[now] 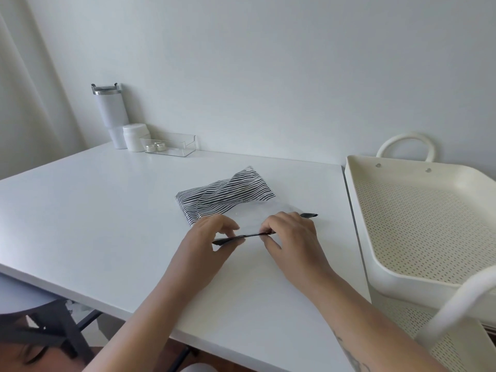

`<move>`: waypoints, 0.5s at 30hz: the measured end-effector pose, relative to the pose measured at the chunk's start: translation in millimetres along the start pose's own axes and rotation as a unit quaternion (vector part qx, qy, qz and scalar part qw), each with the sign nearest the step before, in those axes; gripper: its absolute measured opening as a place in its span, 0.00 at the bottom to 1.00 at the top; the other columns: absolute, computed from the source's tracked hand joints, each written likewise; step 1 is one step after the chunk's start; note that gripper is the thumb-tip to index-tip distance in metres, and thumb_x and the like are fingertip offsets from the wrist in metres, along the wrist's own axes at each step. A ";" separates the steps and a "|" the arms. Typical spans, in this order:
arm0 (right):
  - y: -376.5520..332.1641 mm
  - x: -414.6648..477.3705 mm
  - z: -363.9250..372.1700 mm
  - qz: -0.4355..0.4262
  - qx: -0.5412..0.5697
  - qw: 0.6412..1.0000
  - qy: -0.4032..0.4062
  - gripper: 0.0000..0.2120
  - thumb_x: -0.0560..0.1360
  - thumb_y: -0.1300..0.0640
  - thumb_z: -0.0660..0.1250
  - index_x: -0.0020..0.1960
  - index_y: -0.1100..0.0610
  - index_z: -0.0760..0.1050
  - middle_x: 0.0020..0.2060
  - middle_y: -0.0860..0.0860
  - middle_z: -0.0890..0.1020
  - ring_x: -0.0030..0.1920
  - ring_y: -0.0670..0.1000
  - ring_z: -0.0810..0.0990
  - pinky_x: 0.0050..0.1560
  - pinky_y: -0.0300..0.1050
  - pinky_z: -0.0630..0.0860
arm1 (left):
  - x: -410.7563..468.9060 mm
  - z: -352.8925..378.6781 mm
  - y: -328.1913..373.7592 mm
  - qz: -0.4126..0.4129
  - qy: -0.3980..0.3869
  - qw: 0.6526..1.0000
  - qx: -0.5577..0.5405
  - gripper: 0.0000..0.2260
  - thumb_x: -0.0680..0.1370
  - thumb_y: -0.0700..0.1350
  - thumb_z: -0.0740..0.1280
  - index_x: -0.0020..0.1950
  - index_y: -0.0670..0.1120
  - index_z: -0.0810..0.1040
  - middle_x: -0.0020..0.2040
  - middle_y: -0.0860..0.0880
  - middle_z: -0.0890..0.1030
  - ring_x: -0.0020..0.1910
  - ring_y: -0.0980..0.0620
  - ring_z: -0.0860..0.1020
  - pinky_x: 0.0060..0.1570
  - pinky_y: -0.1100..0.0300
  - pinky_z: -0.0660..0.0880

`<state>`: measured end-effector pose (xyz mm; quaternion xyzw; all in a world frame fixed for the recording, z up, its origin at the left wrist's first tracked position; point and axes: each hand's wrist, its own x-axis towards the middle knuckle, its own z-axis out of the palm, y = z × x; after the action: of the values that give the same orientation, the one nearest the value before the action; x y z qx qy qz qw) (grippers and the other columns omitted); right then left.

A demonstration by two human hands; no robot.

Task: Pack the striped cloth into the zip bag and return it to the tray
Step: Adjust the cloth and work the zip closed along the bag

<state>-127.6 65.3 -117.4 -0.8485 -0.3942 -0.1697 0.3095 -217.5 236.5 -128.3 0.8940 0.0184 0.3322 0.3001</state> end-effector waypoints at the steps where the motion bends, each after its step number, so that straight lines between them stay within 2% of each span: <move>1: -0.8 0.0 0.4 -0.003 -0.002 1.000 -0.003 0.05 0.73 0.59 0.69 0.42 0.51 0.75 0.40 0.44 0.79 0.47 0.50 0.74 0.53 0.47 0.67 | 0.7 -0.3 0.2 0.009 0.000 1.000 0.005 0.09 0.73 0.45 0.74 0.43 0.58 0.76 0.42 0.61 0.79 0.48 0.59 0.76 0.44 0.71 0.69; 6: 4.4 0.3 0.9 0.018 0.003 1.000 -0.013 0.06 0.73 0.58 0.71 0.45 0.49 0.76 0.42 0.42 0.78 0.50 0.47 0.74 0.54 0.45 0.65 | 1.7 -2.1 -2.0 0.011 0.005 1.000 -0.019 0.11 0.72 0.40 0.74 0.39 0.55 0.77 0.41 0.58 0.78 0.46 0.56 0.75 0.41 0.67 0.72; 11: 7.3 2.0 -0.3 0.013 -0.003 1.000 -0.001 0.05 0.72 0.58 0.72 0.41 0.50 0.77 0.38 0.42 0.79 0.47 0.48 0.75 0.47 0.40 0.60 | 2.9 -2.8 -4.0 -0.006 0.030 0.999 -0.038 0.10 0.72 0.38 0.74 0.38 0.52 0.77 0.40 0.57 0.79 0.44 0.54 0.77 0.39 0.57 0.73; 13: 5.7 2.3 -0.6 0.010 0.001 1.000 0.010 0.05 0.72 0.58 0.72 0.41 0.50 0.77 0.38 0.42 0.80 0.46 0.47 0.75 0.47 0.40 0.61 | 2.0 -2.7 -1.8 -0.001 0.049 0.998 -0.033 0.10 0.72 0.40 0.74 0.39 0.52 0.76 0.39 0.57 0.79 0.44 0.54 0.77 0.39 0.59 0.73; 15: 5.2 2.0 -1.2 0.014 -0.003 1.000 0.015 0.05 0.72 0.58 0.71 0.41 0.50 0.77 0.37 0.43 0.80 0.45 0.48 0.75 0.47 0.41 0.62 | 0.0 -2.1 2.5 0.017 0.053 0.998 -0.013 0.08 0.72 0.43 0.74 0.42 0.53 0.76 0.41 0.58 0.78 0.45 0.55 0.77 0.41 0.64 0.72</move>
<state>-122.3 63.0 -117.6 -0.8520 -0.3775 -0.1793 0.3154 -219.2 235.6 -125.6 0.8714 0.0146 0.3840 0.3049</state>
